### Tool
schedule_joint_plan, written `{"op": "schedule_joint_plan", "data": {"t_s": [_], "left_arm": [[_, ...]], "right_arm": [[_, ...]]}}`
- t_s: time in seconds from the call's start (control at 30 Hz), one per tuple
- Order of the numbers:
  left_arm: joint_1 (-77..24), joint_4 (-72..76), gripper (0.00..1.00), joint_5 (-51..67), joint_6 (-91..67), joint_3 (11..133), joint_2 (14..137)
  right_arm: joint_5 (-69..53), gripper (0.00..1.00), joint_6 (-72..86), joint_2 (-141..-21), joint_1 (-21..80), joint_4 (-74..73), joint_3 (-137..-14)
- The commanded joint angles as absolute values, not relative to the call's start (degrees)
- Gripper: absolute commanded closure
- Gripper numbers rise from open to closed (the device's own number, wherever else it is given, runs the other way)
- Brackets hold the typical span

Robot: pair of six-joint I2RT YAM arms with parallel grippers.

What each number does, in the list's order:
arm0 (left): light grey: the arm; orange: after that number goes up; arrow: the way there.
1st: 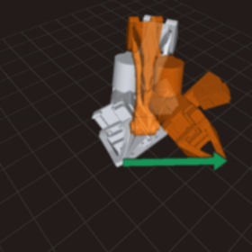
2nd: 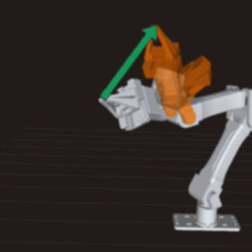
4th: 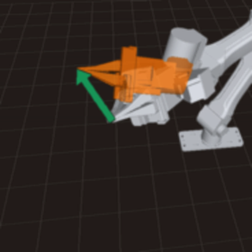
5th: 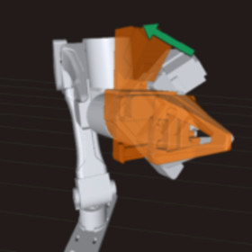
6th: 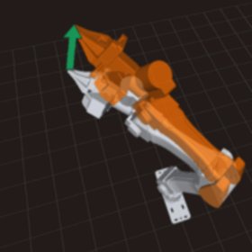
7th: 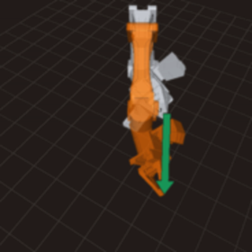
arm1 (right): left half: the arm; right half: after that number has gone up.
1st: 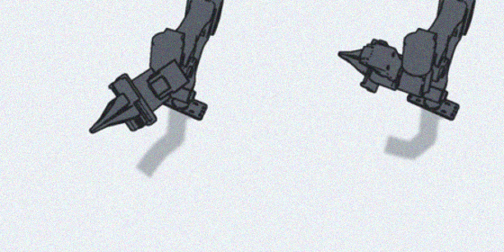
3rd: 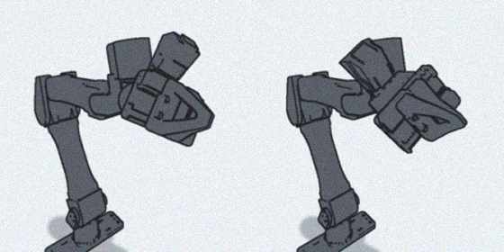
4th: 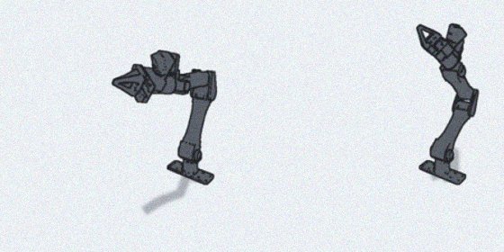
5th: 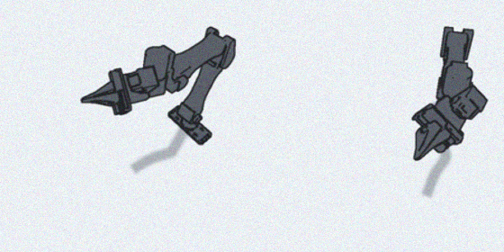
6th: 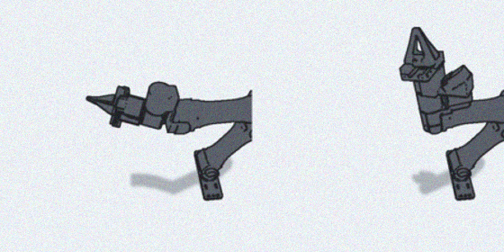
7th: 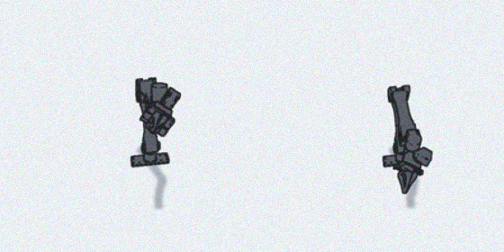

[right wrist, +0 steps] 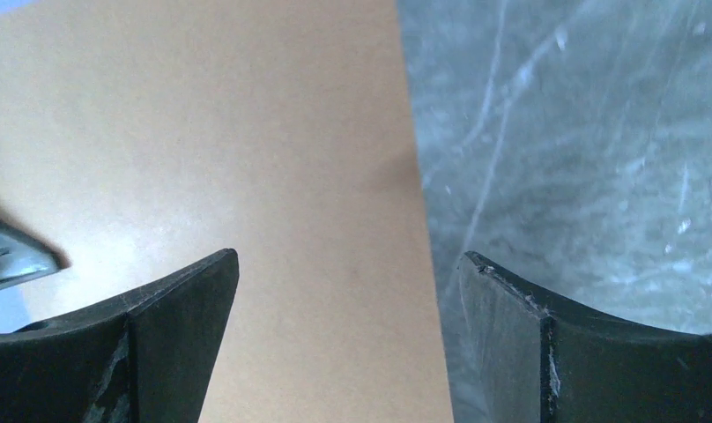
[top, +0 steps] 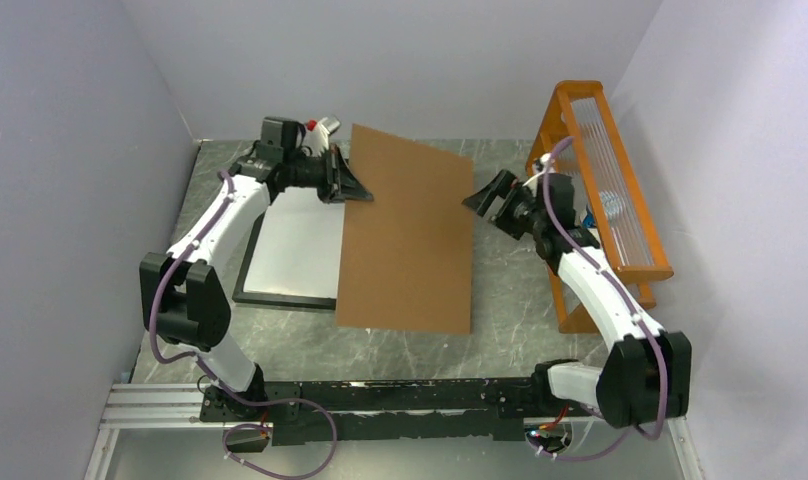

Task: Put the photo into the frame
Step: Pick up the photo frame item at the center of the board.

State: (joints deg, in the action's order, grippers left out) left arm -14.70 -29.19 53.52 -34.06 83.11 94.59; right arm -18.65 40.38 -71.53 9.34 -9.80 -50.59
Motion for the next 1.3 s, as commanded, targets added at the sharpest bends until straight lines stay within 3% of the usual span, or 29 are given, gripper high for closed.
{"op": "schedule_joint_plan", "data": {"t_s": [0.0,0.23,0.53,0.8,1.1,1.27], "left_arm": [[-10.1,-21.4,0.98,65.9,-42.9,88.9,90.5],[-4.8,7.1,0.97,76.6,-70.1,88.9,90.3],[-3.0,36.0,0.97,82.0,-92.8,89.5,90.9],[-2.7,41.8,0.97,81.2,-99.5,89.9,91.5],[-2.5,28.4,0.98,79.0,-88.8,89.5,90.1],[-2.4,32.8,0.97,79.1,-92.4,88.9,91.4]], "right_arm": [[-22.5,0.01,47.1,-65.7,5.4,-1.0,-52.0],[-30.1,0.01,50.8,-64.0,4.3,4.2,-55.6],[-47.0,0.11,58.3,-65.8,4.3,15.4,-57.5],[-52.7,0.37,66.4,-64.9,4.4,25.4,-55.3],[-54.7,0.51,74.3,-66.1,7.0,34.5,-54.6],[-55.0,0.73,77.2,-67.2,7.8,38.0,-54.6]]}}
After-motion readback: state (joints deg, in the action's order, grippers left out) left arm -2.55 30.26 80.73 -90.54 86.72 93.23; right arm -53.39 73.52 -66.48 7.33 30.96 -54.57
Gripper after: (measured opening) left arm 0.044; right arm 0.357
